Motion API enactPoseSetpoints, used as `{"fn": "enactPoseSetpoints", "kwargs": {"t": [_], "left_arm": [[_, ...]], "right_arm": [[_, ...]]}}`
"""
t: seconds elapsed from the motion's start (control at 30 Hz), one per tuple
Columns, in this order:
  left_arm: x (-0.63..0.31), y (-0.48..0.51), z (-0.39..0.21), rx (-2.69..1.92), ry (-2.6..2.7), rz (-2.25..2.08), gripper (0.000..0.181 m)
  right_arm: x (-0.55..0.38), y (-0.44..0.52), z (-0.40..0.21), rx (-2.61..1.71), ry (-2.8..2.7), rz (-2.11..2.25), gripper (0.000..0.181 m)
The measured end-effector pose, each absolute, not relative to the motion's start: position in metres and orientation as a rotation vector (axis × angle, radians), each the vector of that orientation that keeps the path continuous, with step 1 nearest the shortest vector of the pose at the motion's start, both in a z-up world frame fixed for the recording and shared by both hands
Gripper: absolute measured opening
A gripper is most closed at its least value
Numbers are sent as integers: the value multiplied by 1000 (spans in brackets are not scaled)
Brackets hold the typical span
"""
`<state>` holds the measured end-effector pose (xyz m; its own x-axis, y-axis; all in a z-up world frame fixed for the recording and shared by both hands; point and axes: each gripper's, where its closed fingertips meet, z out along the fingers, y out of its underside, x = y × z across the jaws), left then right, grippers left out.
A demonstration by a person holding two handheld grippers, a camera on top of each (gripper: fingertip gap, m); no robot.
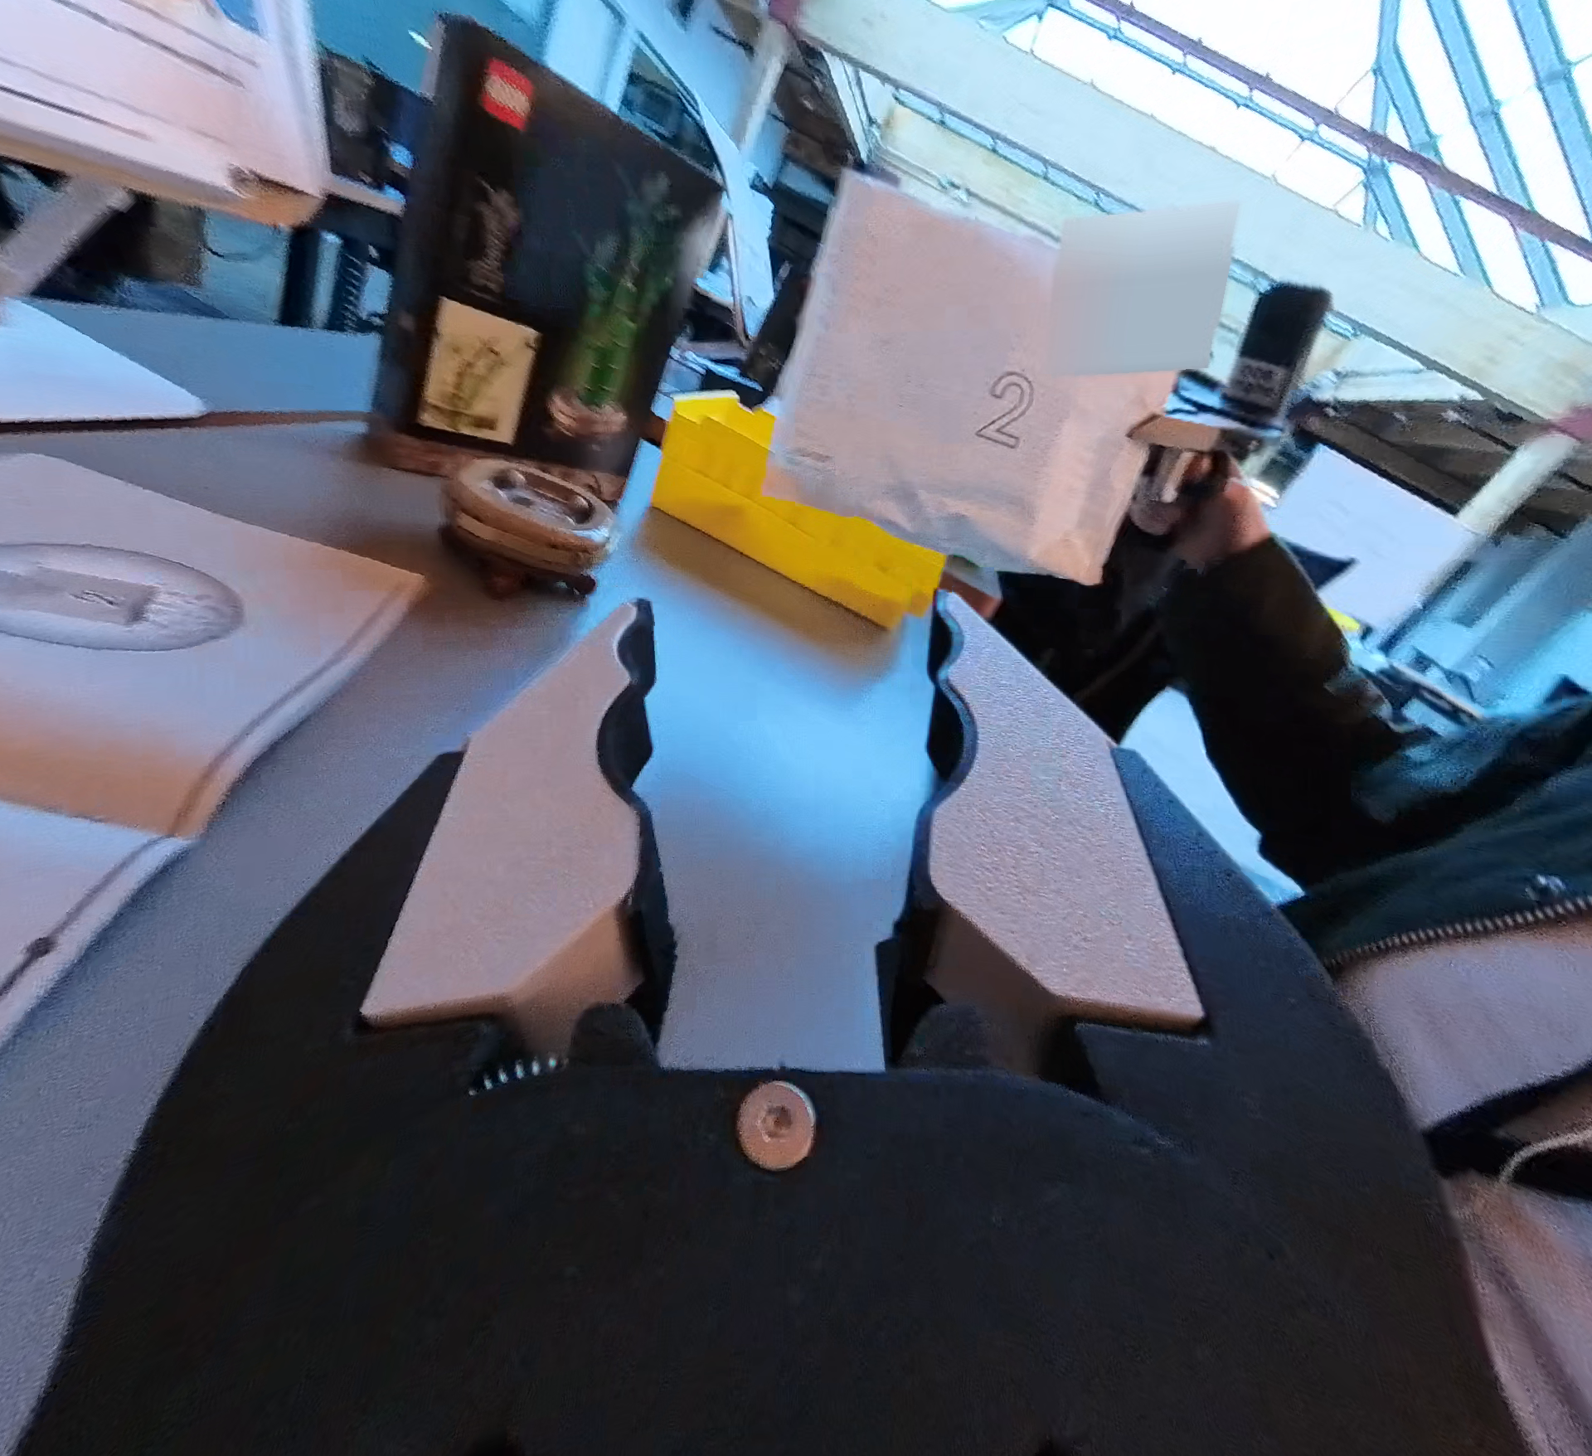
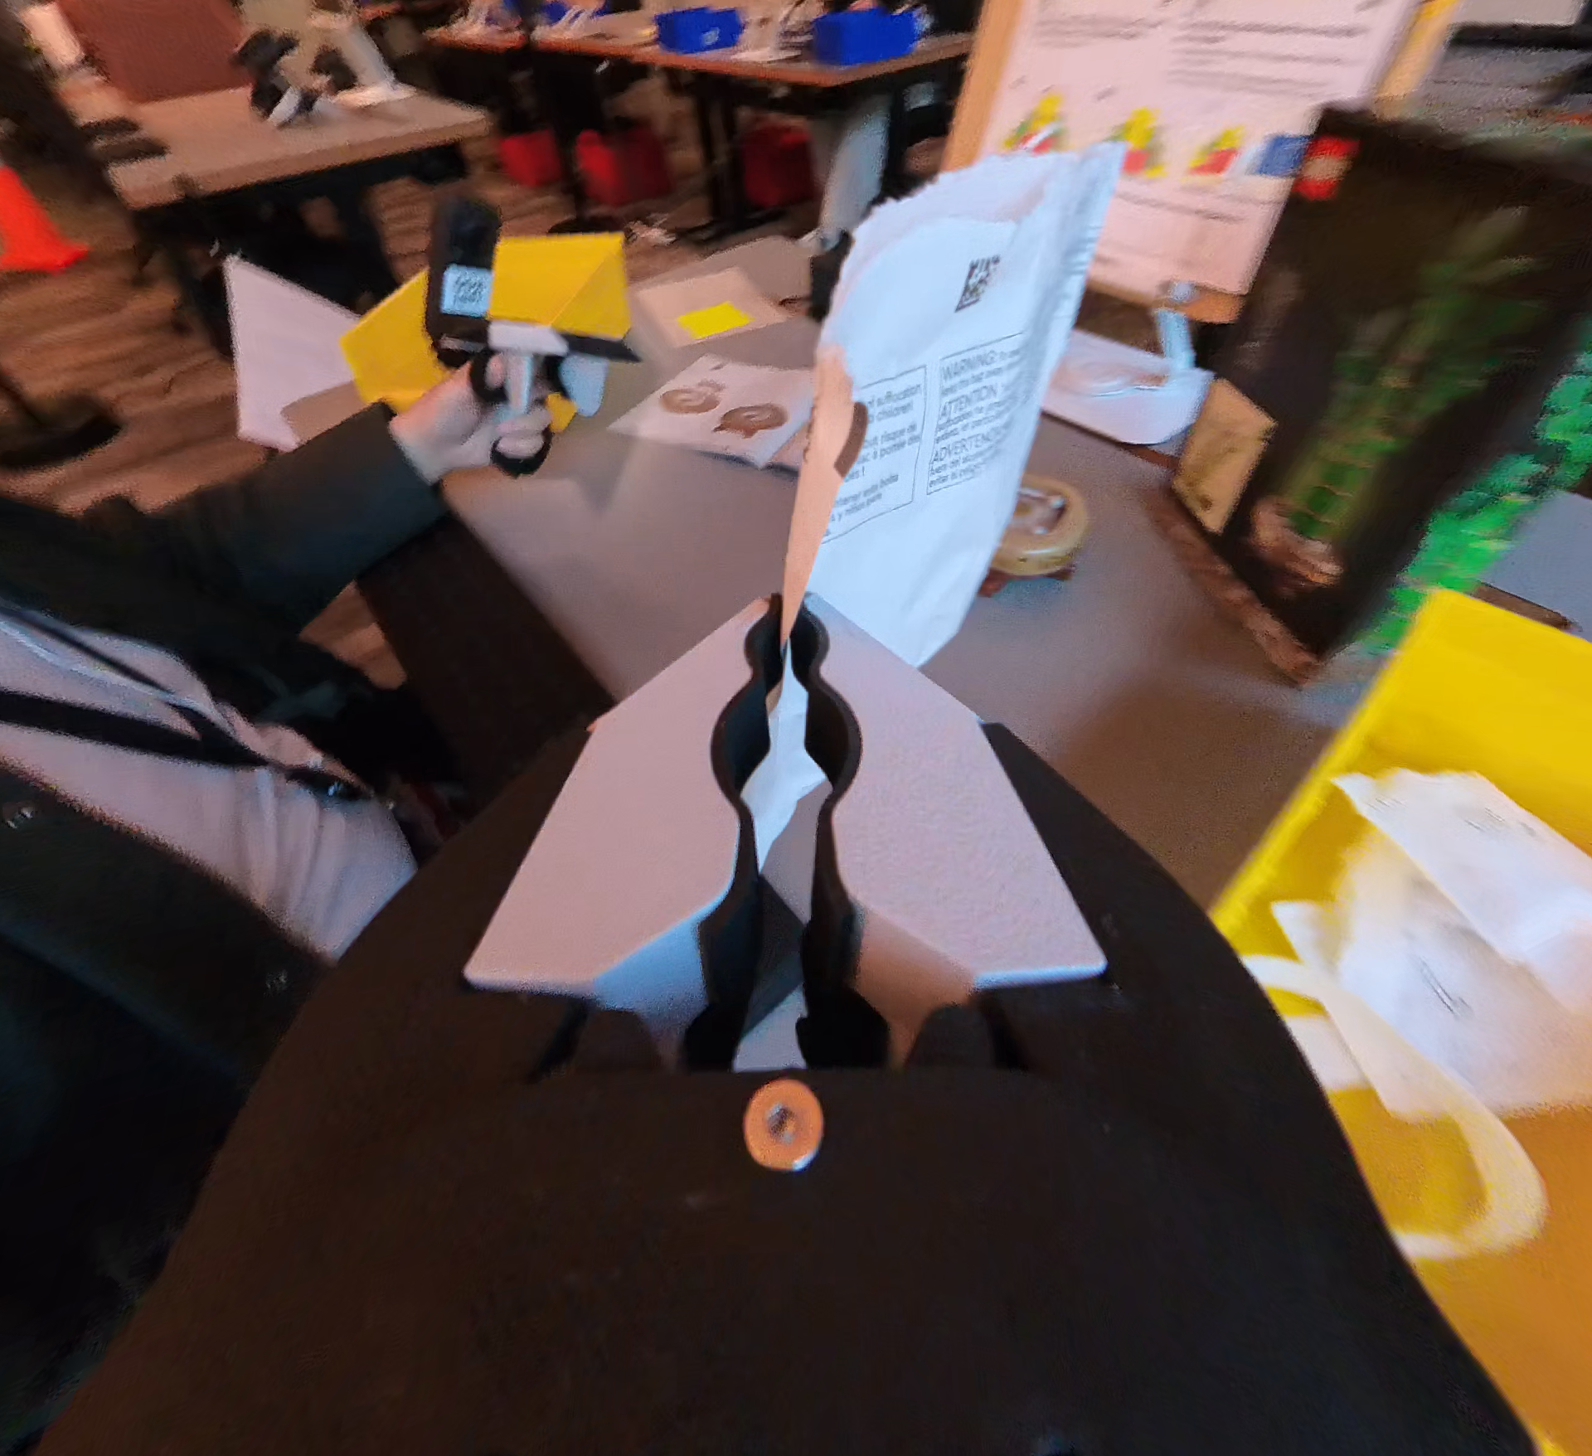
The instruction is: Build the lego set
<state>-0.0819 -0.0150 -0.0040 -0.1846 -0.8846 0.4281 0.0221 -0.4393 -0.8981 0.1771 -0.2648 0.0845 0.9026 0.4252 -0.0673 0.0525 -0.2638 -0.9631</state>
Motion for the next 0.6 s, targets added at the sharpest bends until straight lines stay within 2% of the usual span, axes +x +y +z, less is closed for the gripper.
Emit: {"fn": "enactPoseSetpoints", "kwargs": {"t": [0.17, 0.23, 0.5, 0.6], "left_arm": [[-71, -26, -18, -1378, 1156, -1654, 66], [-71, -34, -21, -1353, 1217, -1660, 61], [-67, -45, -35, -1381, 1337, -1697, 51], [-65, -51, -42, -1426, 1368, -1739, 56]], "right_arm": [[116, -224, 32, -1813, -569, 471, 0], [94, -214, 21, -1778, -603, 562, 0], [63, -204, 7, -1679, -687, 710, 0], [70, -201, 18, -1612, -612, 791, 0]]}}
